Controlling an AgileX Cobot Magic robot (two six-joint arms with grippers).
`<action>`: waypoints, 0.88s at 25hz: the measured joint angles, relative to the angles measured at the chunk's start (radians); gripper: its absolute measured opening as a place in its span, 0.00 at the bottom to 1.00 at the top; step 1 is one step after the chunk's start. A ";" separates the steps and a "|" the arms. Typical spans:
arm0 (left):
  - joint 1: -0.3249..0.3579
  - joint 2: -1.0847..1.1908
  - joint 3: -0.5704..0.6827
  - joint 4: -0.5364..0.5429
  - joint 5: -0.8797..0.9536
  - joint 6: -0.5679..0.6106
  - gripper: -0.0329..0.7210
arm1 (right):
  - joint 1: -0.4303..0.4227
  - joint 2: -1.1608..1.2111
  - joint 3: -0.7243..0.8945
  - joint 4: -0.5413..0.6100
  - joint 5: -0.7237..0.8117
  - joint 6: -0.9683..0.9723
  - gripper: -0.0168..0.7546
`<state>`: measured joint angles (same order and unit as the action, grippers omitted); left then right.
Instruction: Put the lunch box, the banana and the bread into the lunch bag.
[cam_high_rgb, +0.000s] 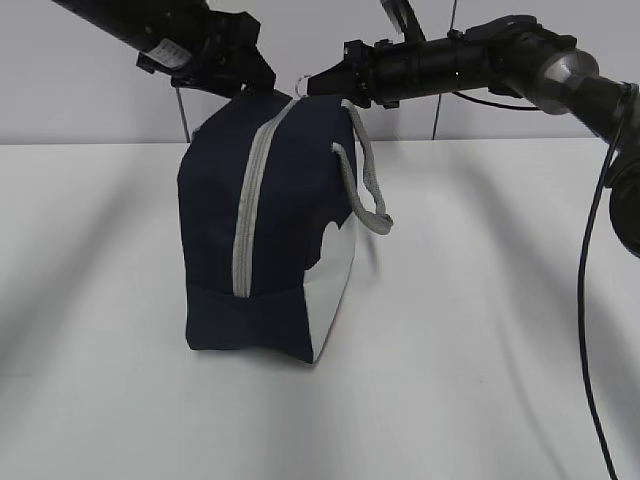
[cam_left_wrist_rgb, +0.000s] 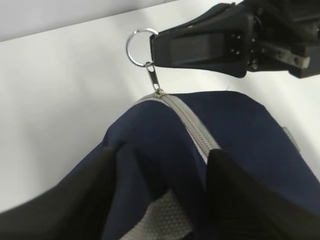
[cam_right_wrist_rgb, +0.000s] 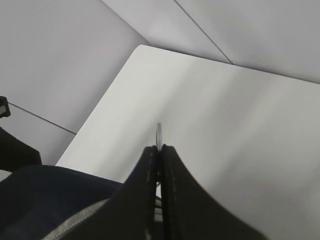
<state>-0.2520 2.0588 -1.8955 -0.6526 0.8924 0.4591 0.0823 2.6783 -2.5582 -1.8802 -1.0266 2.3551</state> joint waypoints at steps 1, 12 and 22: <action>0.000 0.005 0.000 -0.001 0.000 -0.001 0.56 | 0.000 0.000 0.000 0.000 0.000 0.000 0.00; -0.005 0.019 0.000 -0.016 -0.009 -0.001 0.27 | 0.000 0.000 0.000 0.000 0.002 0.000 0.00; -0.019 0.019 0.000 -0.029 -0.026 0.079 0.07 | 0.000 0.000 0.000 0.000 0.051 0.071 0.00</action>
<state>-0.2709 2.0776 -1.8954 -0.6817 0.8665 0.5385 0.0823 2.6783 -2.5582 -1.8802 -0.9752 2.4264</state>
